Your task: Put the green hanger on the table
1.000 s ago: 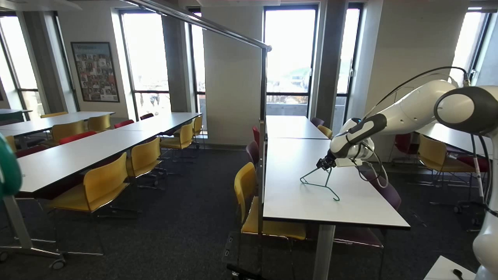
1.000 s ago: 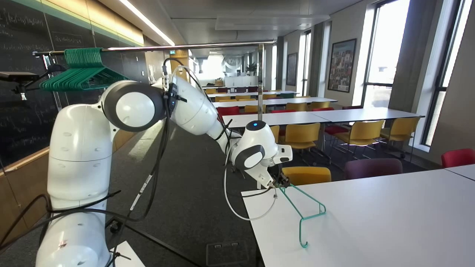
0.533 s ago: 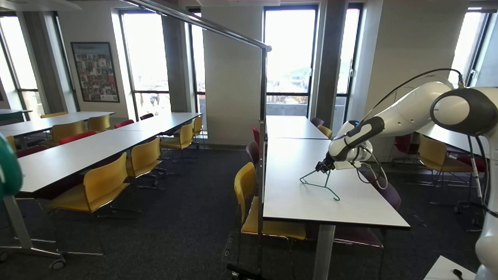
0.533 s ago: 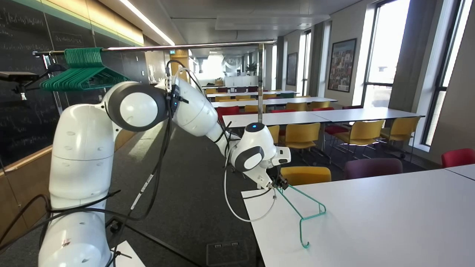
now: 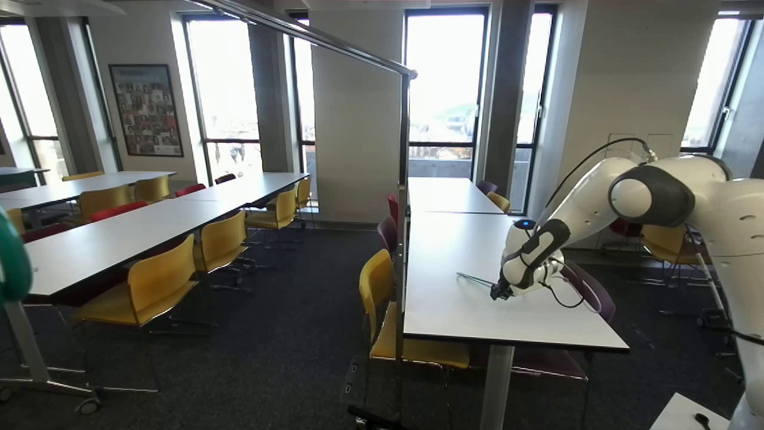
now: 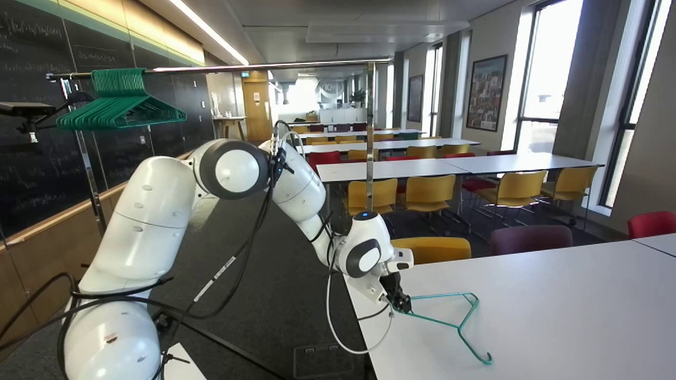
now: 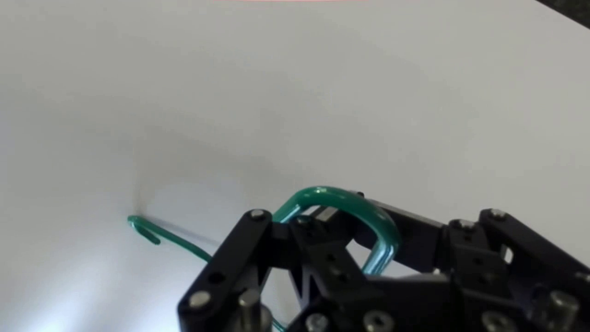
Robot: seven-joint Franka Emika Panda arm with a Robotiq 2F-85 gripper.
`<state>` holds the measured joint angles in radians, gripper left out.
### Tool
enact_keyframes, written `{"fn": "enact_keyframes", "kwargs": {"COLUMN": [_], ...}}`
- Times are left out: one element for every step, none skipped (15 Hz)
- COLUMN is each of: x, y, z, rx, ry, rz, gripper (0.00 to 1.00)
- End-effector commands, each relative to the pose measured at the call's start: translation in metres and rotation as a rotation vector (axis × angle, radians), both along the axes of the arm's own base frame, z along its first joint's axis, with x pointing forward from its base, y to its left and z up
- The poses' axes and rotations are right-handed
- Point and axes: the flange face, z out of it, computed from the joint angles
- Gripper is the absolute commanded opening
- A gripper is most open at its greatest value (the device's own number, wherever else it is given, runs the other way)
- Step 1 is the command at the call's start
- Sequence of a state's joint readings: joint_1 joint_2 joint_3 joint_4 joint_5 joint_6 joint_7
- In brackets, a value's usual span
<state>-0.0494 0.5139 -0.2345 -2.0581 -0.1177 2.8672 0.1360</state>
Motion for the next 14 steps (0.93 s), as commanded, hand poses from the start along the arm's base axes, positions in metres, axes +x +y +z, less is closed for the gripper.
{"fn": "enact_keyframes", "kwargs": {"x": [0.015,0.016,0.017,0.017,0.018,0.018,0.017,0.017,0.016,0.016,0.016,0.016,0.017,0.017], "y": [-0.005,-0.004,-0.002,-0.001,0.000,0.000,0.000,0.000,0.000,0.000,-0.001,-0.002,-0.003,-0.004], "z": [-0.021,-0.026,-0.030,-0.034,-0.037,-0.039,-0.040,-0.041,-0.041,-0.042,-0.042,-0.041,-0.040,-0.039], "rx": [-0.028,-0.014,-0.002,0.010,0.016,0.018,0.024,0.026,0.029,0.029,0.030,0.030,0.031,0.031], "ry": [0.046,0.065,0.087,0.112,0.137,0.158,0.182,0.201,0.219,0.235,0.245,0.252,0.258,0.260], "rz": [-0.035,-0.036,-0.037,-0.039,-0.044,-0.047,-0.052,-0.055,-0.057,-0.062,-0.064,-0.068,-0.070,-0.073], "gripper": [0.00,0.00,0.00,0.00,0.00,0.00,0.08,0.26,0.33,0.40,0.50,0.56,0.62,0.71]}}
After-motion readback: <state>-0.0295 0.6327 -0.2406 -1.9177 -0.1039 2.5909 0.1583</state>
